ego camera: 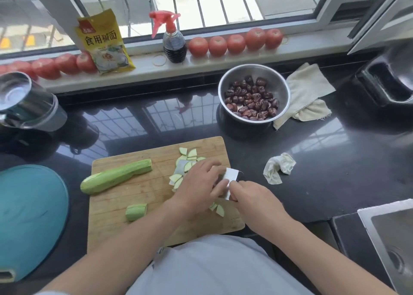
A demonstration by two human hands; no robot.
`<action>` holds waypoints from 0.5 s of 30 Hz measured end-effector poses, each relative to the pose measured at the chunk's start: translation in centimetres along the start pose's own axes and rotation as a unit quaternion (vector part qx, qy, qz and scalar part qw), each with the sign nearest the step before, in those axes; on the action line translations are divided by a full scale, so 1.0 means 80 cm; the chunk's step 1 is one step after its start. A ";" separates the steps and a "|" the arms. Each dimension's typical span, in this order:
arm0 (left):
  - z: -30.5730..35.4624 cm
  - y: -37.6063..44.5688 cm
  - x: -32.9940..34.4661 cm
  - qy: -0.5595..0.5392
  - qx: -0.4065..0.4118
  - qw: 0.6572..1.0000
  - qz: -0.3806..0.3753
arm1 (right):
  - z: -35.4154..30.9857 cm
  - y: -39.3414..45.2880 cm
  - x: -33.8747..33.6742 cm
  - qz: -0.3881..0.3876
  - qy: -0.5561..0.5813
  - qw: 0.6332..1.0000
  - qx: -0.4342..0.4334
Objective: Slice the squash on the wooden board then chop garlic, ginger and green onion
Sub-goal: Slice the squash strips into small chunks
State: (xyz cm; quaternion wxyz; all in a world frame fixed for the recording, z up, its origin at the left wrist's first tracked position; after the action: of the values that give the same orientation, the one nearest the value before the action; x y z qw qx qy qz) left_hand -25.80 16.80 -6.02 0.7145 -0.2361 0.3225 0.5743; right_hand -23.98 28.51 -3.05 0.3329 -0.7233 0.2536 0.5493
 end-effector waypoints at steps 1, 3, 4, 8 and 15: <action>0.005 0.003 0.000 0.010 -0.004 1.000 0.013 | -0.001 0.001 -0.002 0.003 0.010 1.000 -0.001; 0.011 0.002 0.002 0.024 0.007 0.999 0.033 | -0.002 0.003 -0.005 0.007 0.012 1.000 0.003; 0.012 -0.001 0.002 0.020 0.017 0.999 0.046 | -0.003 0.003 -0.007 0.015 0.016 1.000 0.002; 0.007 -0.008 -0.003 -0.012 0.037 0.996 0.080 | -0.006 0.001 -0.011 0.018 0.007 1.000 0.002; -0.008 -0.012 -0.007 -0.054 0.035 0.995 0.081 | 0.002 -0.007 0.000 -0.005 -0.019 0.999 0.026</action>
State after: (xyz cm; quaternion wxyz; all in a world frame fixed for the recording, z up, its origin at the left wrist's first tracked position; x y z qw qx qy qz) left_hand -25.04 15.75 -6.03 0.6897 -0.1529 0.3213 0.6306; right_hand -23.68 29.02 -2.99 0.3593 -0.7051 0.2581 0.5542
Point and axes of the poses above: each hand's wrist, its own y-axis towards the middle knuckle, its own x-axis out of the palm, z = x × y, the point moved 9 cm from there along y, towards the middle knuckle, and after that the axes turned 8 degrees about -y, right-handed, at the moved point
